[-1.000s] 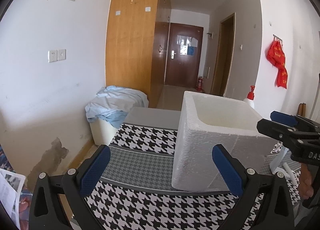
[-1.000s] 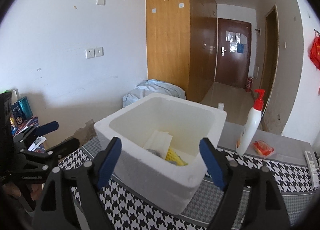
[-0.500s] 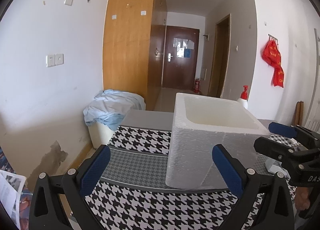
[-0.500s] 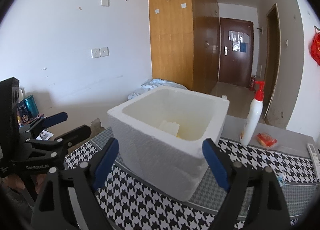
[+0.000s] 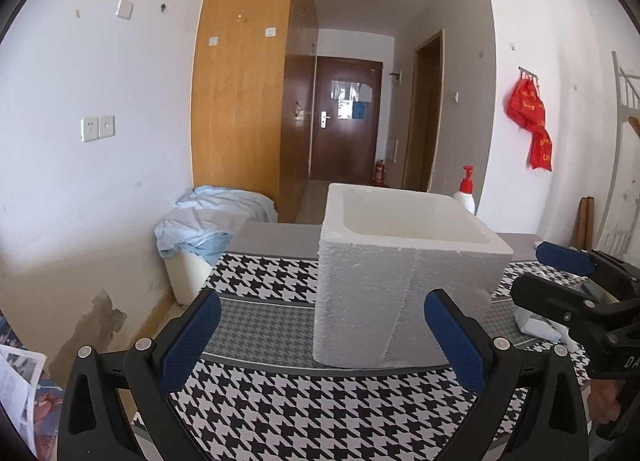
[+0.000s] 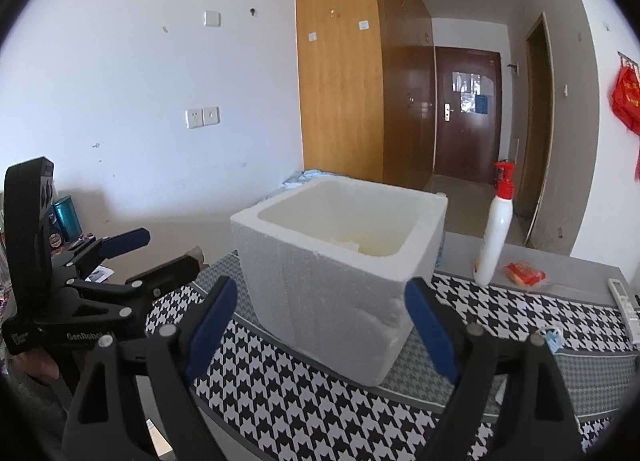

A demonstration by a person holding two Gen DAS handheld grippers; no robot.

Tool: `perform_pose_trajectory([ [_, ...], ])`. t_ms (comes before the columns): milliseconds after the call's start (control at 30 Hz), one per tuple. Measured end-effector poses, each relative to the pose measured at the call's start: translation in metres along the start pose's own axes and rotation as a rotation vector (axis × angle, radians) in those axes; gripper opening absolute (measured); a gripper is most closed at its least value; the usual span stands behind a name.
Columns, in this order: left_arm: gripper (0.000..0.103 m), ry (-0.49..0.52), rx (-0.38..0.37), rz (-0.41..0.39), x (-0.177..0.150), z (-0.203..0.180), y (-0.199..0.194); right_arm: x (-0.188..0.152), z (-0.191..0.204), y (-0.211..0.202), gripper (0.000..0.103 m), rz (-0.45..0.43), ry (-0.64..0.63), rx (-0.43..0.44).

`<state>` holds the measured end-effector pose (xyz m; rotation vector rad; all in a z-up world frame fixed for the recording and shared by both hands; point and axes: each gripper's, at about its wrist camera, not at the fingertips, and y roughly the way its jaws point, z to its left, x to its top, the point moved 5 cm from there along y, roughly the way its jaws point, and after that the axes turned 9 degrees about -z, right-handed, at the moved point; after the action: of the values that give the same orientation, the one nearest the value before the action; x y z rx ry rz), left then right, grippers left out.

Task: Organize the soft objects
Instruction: 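Move both tools back from the box toward the blue-and-white packet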

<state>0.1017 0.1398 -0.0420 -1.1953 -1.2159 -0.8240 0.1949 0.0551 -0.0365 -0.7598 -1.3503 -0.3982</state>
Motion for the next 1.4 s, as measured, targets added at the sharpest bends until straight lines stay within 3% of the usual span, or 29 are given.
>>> perform_pose_trajectory([
  [433,0.102,-0.005,0.0,0.011,-0.014,-0.01,-0.008,-0.018,-0.006,-0.022,0.089,-0.006,0.015,-0.04],
  [867,0.102,-0.021,-0.037,-0.004,-0.018,-0.025,-0.017,-0.029,-0.019,-0.035,0.1,-0.003,0.03,-0.058],
  [1400,0.102,-0.014,-0.053,-0.001,-0.019,-0.037,-0.02,-0.038,-0.034,-0.05,0.102,-0.014,0.043,-0.113],
])
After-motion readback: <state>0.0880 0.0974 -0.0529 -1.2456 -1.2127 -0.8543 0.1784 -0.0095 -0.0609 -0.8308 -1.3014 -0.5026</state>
